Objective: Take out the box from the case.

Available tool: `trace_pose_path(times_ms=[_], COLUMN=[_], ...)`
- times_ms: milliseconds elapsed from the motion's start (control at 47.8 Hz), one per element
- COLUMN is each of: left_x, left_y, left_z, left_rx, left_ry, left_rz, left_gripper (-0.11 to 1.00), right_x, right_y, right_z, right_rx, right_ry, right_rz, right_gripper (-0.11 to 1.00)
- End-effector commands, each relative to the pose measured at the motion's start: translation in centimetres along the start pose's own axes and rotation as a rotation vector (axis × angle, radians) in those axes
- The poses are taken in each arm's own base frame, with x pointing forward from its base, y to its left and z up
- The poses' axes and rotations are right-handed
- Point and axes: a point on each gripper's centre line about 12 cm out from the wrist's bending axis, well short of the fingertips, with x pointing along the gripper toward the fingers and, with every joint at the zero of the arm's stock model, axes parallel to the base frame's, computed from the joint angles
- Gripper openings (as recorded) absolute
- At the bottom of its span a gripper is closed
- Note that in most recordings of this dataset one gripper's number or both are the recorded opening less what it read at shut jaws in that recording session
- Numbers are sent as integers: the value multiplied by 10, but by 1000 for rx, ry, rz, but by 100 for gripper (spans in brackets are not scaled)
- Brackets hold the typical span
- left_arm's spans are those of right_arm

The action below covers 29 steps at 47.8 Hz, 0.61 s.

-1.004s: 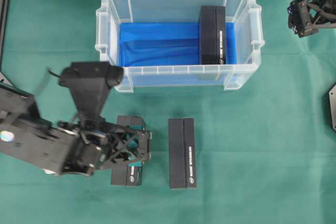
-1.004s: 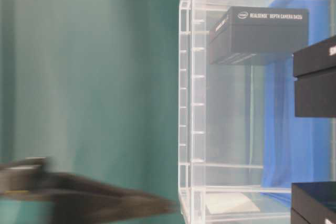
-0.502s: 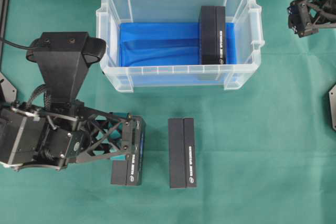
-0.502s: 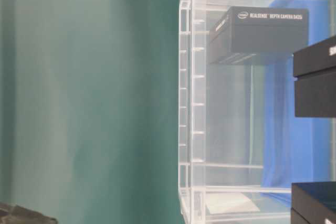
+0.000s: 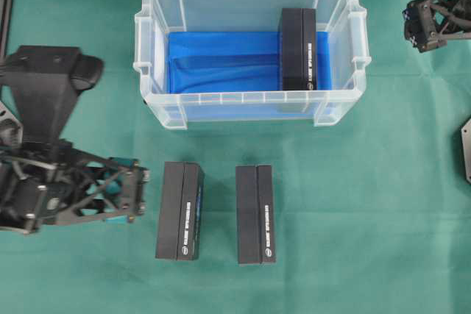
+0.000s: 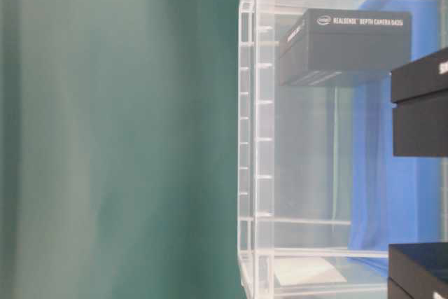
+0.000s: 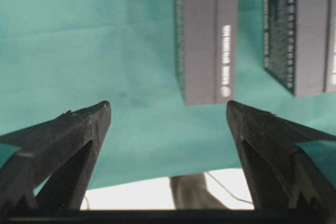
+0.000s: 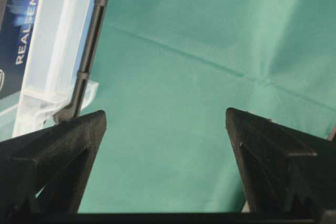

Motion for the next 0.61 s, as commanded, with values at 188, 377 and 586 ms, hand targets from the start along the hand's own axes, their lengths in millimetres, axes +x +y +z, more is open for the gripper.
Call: trace_pose_path(times_ms=[188, 377, 586], left_x=[-15, -13, -9], left_y=[40, 51, 51], left_z=[0, 4, 27], left_rx=[-13, -43, -54], left_ry=[30, 31, 5], left_rz=[-15, -16, 1], left_gripper=[95, 95, 95], right_x=[-6, -6, -6], right_y=[2, 1, 2], right_z=[2, 2, 2], right_rx=[7, 7, 7], right_ry=[-13, -12, -10], right_rz=[22, 19, 17], right_gripper=[93, 93, 93])
